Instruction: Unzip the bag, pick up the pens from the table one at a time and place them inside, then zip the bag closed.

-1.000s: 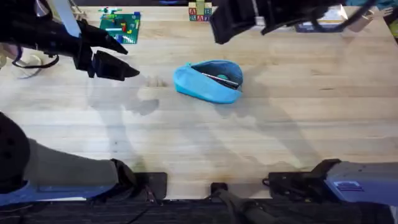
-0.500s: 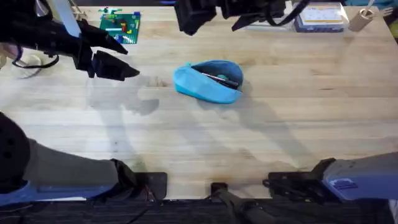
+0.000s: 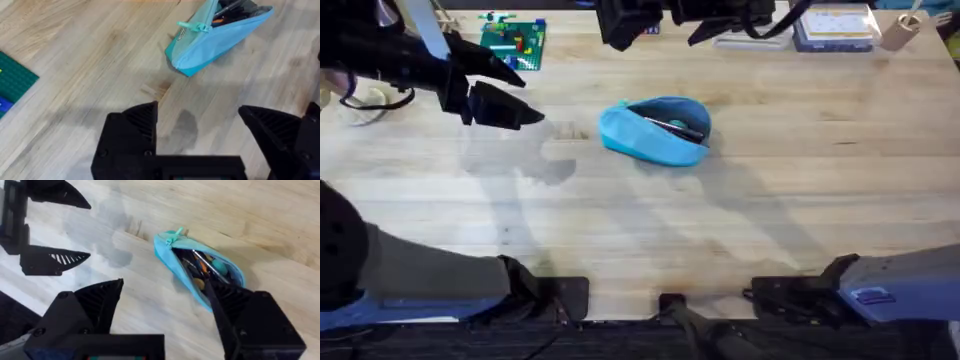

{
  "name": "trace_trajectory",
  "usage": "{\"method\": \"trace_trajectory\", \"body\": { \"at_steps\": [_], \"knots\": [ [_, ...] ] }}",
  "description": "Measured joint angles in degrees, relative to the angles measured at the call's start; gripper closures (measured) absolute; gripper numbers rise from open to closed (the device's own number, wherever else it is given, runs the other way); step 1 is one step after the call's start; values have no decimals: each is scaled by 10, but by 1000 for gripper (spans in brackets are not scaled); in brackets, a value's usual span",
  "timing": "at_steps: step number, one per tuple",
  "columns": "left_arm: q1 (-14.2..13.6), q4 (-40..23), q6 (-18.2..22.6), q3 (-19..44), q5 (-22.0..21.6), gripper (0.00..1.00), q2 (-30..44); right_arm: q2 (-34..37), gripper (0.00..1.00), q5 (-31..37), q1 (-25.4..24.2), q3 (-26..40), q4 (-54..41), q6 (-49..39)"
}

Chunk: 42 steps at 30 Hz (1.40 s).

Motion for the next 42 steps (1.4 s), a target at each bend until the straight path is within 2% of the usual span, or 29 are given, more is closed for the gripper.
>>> {"method": "trace_trajectory", "body": {
  "at_steps": [12, 21, 28, 42],
  "knots": [
    [0, 0, 0, 0, 0, 4, 0, 4, 5, 24, 14, 1, 31, 12],
    [0, 0, 0, 0, 0, 6, 0, 51, 4, 100, 57, 3, 49, 39],
    [0, 0, 0, 0, 0, 6, 0, 79, 5, 132, 58, 3, 53, 77],
    [0, 0, 0, 0, 0, 5, 0, 145, 5, 142, 58, 3, 61, 100]
  ]
}}
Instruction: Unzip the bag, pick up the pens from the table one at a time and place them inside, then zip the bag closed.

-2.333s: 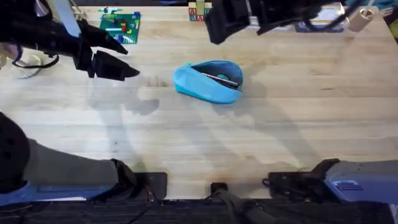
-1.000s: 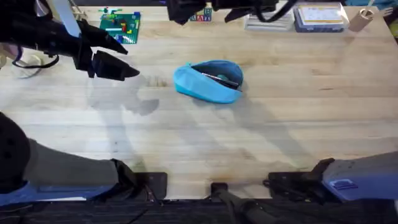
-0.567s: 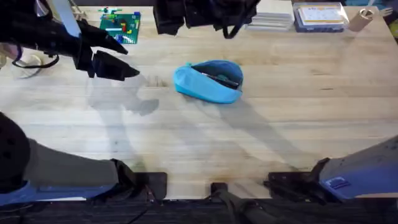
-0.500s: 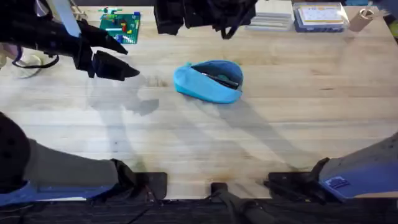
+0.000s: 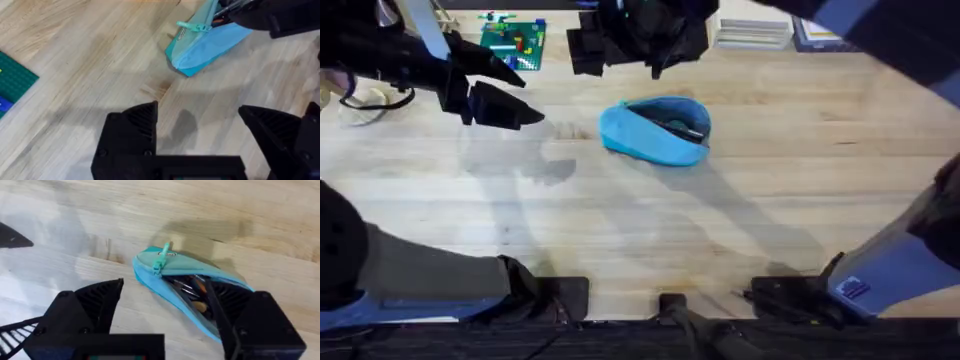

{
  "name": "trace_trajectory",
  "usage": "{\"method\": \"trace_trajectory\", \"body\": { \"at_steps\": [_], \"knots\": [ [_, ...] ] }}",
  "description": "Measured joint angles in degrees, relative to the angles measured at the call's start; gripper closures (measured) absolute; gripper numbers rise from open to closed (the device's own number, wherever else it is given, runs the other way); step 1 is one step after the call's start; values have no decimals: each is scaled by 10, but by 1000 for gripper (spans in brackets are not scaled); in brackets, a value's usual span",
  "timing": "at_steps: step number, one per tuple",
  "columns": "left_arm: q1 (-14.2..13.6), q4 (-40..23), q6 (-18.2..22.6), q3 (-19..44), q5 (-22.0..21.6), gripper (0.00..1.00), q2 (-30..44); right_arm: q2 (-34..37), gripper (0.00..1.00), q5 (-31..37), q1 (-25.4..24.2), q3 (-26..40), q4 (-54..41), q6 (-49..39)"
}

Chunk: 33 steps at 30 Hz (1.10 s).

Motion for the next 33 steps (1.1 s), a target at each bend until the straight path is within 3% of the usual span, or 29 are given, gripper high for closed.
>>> {"method": "trace_trajectory", "body": {
  "at_steps": [33],
  "knots": [
    [0, 0, 0, 0, 2, 7, 0, 43, 5, 2, 0, 0, 2, 0]
  ]
}}
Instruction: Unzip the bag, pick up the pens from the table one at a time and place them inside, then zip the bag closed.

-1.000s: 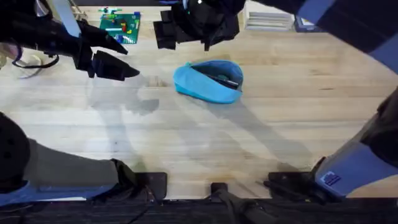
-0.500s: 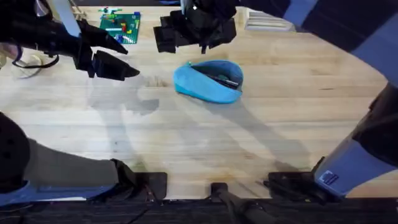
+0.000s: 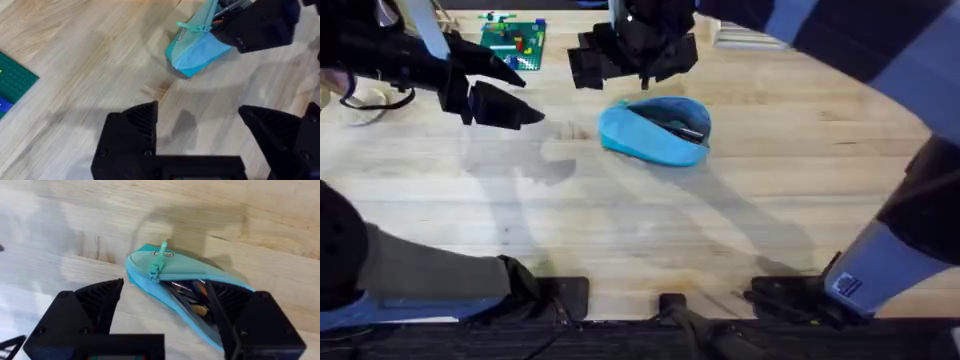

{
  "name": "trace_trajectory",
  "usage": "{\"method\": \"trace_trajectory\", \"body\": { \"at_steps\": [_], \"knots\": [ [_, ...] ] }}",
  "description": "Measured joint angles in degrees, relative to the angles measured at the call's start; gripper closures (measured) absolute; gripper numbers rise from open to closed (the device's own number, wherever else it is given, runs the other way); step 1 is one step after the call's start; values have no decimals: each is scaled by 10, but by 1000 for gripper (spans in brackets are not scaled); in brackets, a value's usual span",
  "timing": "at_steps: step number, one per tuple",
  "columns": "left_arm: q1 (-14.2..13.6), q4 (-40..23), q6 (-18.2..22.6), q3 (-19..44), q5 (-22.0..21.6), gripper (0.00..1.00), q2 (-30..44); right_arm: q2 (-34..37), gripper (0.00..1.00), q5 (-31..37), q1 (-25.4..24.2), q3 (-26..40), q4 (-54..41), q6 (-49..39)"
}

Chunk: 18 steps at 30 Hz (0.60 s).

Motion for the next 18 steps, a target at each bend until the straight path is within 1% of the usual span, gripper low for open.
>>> {"method": "trace_trajectory", "body": {
  "at_steps": [9, 18],
  "knots": [
    [0, 0, 0, 0, 0, 4, 0, 34, 5, 0, 0, 0, 9, 0],
    [0, 0, 0, 0, 0, 6, 0, 35, 9, 1, 0, 0, 25, 0]
  ]
}}
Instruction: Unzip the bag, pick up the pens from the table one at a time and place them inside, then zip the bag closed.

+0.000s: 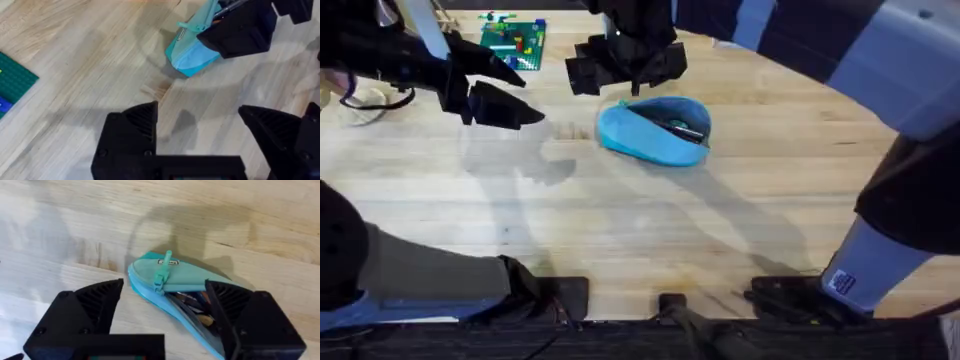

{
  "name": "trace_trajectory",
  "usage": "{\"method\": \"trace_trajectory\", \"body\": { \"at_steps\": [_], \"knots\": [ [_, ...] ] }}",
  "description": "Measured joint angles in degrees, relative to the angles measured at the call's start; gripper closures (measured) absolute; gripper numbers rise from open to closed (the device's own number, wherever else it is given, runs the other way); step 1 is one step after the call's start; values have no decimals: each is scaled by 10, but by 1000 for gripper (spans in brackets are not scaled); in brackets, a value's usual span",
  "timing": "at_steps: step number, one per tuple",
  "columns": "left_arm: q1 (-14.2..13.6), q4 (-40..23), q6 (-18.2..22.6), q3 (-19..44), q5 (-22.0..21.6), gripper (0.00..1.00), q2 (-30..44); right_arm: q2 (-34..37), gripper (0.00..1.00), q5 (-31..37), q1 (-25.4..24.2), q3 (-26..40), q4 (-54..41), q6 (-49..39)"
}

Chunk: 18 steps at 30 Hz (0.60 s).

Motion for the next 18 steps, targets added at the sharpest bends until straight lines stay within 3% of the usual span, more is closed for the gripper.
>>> {"method": "trace_trajectory", "body": {
  "at_steps": [18],
  "knots": [
    [0, 0, 0, 0, 0, 6, 0, 39, 9, 1, -1, 0, 6, 9]
  ]
}}
